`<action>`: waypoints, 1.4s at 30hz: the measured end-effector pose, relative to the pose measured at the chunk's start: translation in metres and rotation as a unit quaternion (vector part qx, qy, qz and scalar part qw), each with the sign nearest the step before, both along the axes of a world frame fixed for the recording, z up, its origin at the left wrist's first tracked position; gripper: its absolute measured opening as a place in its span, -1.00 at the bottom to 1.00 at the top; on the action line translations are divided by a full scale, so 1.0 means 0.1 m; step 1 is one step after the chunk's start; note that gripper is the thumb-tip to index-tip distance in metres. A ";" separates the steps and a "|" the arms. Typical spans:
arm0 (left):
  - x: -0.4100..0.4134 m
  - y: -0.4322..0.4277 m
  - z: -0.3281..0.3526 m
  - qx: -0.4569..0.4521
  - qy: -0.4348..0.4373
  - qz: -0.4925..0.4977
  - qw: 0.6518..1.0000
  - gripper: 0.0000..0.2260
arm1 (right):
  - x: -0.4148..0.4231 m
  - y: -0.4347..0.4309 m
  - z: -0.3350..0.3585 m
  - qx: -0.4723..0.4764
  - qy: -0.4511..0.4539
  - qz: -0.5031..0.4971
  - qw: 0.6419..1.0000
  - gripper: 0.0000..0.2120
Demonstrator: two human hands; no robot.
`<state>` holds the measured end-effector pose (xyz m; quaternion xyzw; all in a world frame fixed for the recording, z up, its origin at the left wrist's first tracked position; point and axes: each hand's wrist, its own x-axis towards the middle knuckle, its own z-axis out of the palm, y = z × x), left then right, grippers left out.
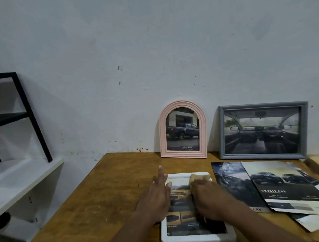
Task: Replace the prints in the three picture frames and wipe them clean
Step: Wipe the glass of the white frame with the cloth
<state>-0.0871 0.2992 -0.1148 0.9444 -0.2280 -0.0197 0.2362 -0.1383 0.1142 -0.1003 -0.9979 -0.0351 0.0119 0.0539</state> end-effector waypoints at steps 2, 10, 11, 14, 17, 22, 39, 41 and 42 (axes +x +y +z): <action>-0.01 -0.02 0.00 0.008 -0.002 0.004 1.000 -0.39 | -0.07 0.21 -0.11 0.008 0.014 -0.019 1.000 -0.27; -0.04 -0.01 0.04 -0.003 0.001 0.021 1.000 -0.43 | -0.38 0.35 0.05 0.150 -0.003 0.093 0.984 -0.68; -0.05 -0.02 0.05 0.001 0.007 0.023 1.000 -0.43 | -0.42 0.25 0.07 0.131 -0.008 0.083 0.988 -0.73; -0.04 -0.02 0.03 0.001 0.014 0.032 0.999 -0.42 | -0.53 0.09 0.09 0.035 -0.025 0.022 0.999 -0.72; -0.03 -0.01 0.02 0.005 0.009 0.037 0.999 -0.42 | -0.64 0.29 0.04 0.019 -0.037 -0.026 0.999 -0.66; -0.05 -0.03 0.05 0.011 -0.013 0.038 0.999 -0.44 | -0.70 0.70 -0.02 0.121 -0.104 -0.004 0.987 -0.74; 0.02 0.01 -0.05 -0.007 -0.030 0.032 0.999 -0.46 | -1.14 0.22 -0.10 0.005 -0.109 0.035 0.993 -0.73; 0.04 0.00 -0.06 -0.003 -0.030 0.037 0.999 -0.46 | -1.17 0.49 -0.28 0.017 -0.156 -0.019 0.987 -0.73; 0.04 0.00 -0.06 0.001 -0.031 0.039 0.999 -0.46 | -1.16 0.60 -0.34 0.030 -0.170 -0.044 0.984 -0.71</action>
